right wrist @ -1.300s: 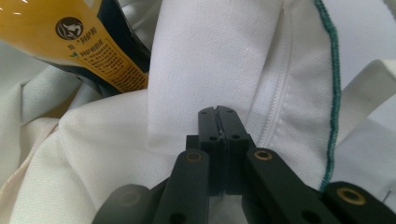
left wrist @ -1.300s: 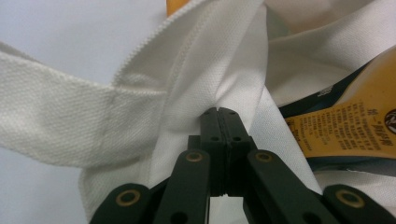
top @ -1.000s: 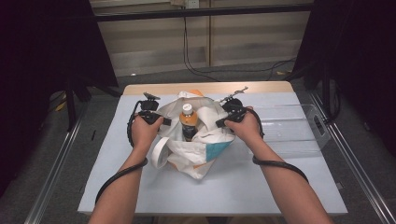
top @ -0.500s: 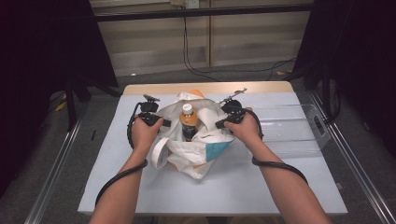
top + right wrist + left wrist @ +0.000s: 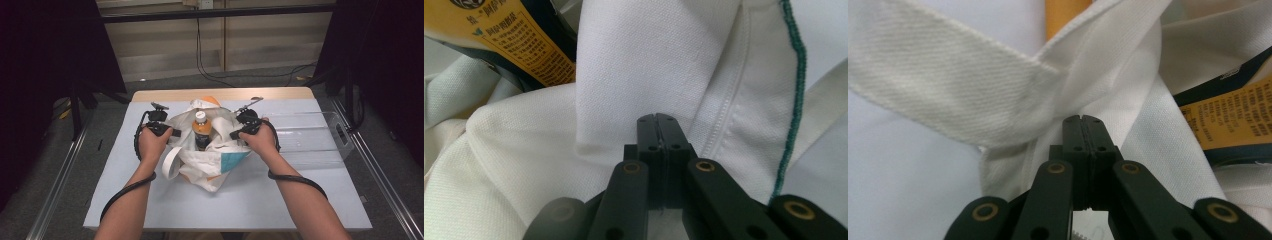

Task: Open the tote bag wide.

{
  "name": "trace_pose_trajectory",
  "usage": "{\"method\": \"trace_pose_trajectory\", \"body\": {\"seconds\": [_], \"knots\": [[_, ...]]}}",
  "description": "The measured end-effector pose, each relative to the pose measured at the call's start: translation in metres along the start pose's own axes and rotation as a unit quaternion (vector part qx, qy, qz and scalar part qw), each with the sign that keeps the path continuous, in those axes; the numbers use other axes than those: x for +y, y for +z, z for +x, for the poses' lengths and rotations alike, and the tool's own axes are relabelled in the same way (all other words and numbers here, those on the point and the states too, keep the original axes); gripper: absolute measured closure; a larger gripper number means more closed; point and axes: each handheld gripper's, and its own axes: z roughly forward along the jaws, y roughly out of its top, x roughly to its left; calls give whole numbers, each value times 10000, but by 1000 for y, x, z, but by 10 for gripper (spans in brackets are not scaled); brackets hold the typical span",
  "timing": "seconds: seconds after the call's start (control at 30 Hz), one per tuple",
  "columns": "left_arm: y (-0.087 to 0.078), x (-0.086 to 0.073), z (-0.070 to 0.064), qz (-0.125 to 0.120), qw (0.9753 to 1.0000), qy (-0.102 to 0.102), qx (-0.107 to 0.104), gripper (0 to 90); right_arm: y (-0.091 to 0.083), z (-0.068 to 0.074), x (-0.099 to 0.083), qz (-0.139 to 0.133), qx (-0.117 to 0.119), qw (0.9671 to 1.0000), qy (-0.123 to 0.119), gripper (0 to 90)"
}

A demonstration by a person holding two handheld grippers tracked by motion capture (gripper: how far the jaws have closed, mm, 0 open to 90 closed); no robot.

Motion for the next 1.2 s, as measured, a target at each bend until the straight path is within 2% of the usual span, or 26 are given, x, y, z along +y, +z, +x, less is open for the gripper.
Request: {"method": "trace_pose_trajectory", "body": {"seconds": [0.53, 0.7, 0.93, 0.97, 1.13, 1.2], "knots": [[2, -1, 1, 23, 10000, 40, 16, 897, 6, 1, -4, -9, -10, 10000, 91, 899], [4, -2, 0, 26, 10000, -23, -2, 898, 8, 1, -5, 1, 13, 9999, 115, 900], [6, -4, 1, 71, 10000, -8, 24, 900, 11, 1, -6, 28, 18, 9999, 108, 900], [7, -4, 0, 16, 10000, -84, 29, 900, 11, 1, -6, 31, 17, 9999, 108, 900], [5, -4, 1, 111, 9999, 24, 14, 899, 11, 2, -6, 26, 7, 9999, 100, 899], [4, -4, 1, 81, 10000, -1, 12, 896, 11, 1, -6, 16, 7, 9999, 106, 898]]}}
